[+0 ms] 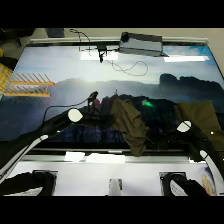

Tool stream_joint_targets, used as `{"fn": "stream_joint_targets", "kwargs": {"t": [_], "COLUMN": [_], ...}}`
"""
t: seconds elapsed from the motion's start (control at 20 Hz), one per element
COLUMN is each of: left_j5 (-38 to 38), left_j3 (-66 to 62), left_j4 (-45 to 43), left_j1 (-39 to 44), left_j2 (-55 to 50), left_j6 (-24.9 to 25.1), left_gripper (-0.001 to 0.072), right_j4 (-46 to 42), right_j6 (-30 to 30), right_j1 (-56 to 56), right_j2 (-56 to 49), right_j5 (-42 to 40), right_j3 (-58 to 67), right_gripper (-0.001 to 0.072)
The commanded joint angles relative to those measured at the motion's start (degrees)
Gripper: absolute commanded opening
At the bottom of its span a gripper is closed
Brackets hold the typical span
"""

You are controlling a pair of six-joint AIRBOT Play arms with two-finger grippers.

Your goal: Fold the shirts.

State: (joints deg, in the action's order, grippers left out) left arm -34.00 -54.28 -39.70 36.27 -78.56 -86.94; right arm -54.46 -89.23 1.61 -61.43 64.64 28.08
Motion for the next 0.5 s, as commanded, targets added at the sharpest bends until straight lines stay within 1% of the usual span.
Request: {"fn": "stream_joint_targets", "kwargs": {"t": [0.0, 0.1, 0.25, 0.35, 0.45], "left_j5": [0.37, 0.39, 1.90, 5.70, 11.65], "left_j3": [-2.34, -5.77, -12.26, -16.11, -18.71], "left_j4": [-0.15, -0.15, -0.17, -0.17, -0.17], "left_j1": [-4.50, -8.98, -15.02, -17.66, -19.30], "left_j2": [4.72, 10.08, 19.45, 26.03, 32.39], "left_j6": [4.76, 7.04, 8.09, 8.09, 8.28], "left_gripper": [0.0031, 0.0031, 0.0031, 0.0031, 0.0031], "right_j4": [-0.31, -3.28, -7.76, -9.44, -10.58], "right_j6": [5.05, 5.03, 4.76, 3.72, 3.72], "right_j1": [0.00, 0.00, 0.02, 0.02, 0.02], "right_j2": [3.78, 9.46, 18.67, 23.78, 27.76], "right_j5": [3.96, 4.44, 1.57, -2.71, -7.13], "right_j3": [5.29, 13.16, 28.72, 38.69, 46.49], "right_gripper": [0.0024, 0.0024, 0.0025, 0.0025, 0.0025]}}
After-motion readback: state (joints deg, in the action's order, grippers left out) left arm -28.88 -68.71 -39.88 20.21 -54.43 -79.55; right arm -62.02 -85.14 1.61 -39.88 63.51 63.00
